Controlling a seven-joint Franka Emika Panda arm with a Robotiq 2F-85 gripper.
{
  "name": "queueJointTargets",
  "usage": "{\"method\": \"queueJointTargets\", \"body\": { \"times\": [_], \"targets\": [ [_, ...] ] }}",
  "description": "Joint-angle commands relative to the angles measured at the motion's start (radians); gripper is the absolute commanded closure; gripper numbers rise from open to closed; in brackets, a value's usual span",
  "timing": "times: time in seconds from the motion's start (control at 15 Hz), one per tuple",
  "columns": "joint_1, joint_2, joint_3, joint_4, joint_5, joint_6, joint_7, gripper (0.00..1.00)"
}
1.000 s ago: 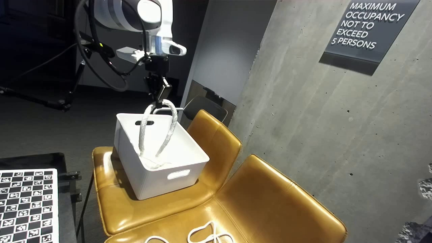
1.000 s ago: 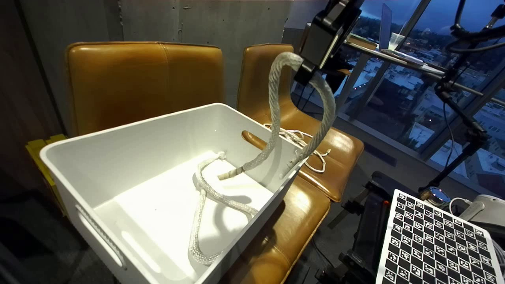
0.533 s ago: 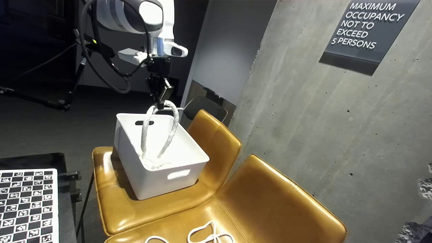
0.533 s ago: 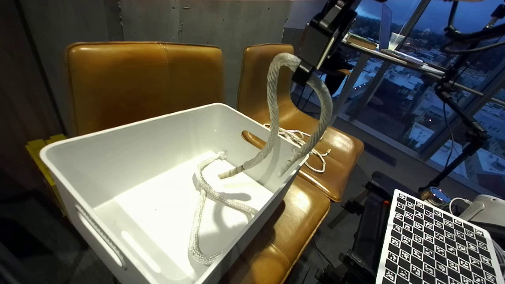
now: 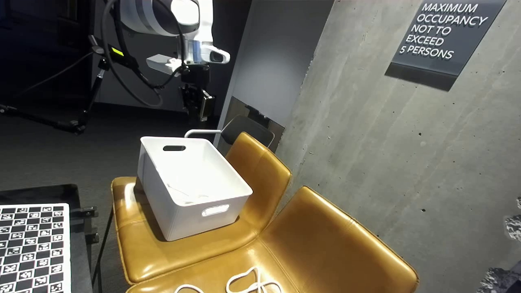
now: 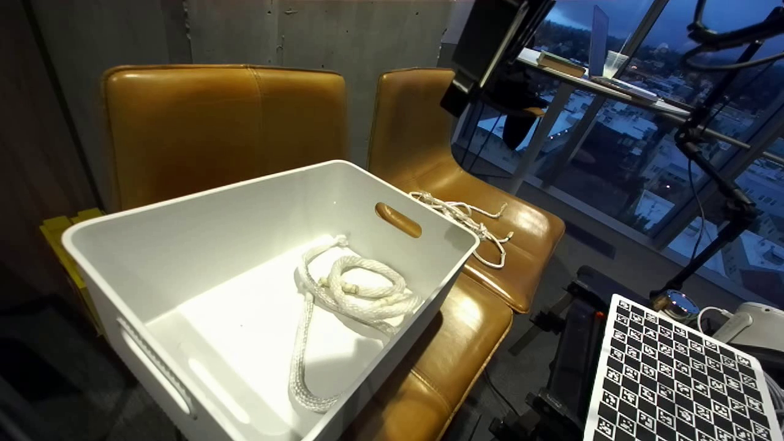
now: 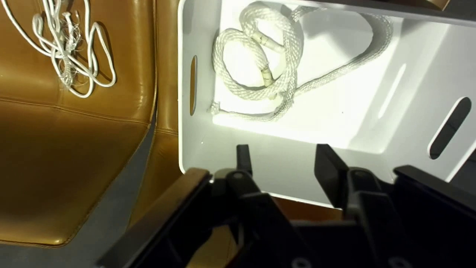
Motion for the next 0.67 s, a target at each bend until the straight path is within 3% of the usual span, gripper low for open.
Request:
{"method": "queueJointTargets", "body": {
  "times": [0.0, 0.2, 0.6],
  "targets": [
    [-0.019, -0.032, -0.023, -0.055, -0.007, 0.050, -0.036, 0.20],
    [-0.064, -0.026, -0.068, -0.129, -0.020, 0.107, -0.093, 0.01],
    [-0.190, 0.080, -0.190, -0.134, 0.018, 0.140, -0.257, 0.00]
  ]
}}
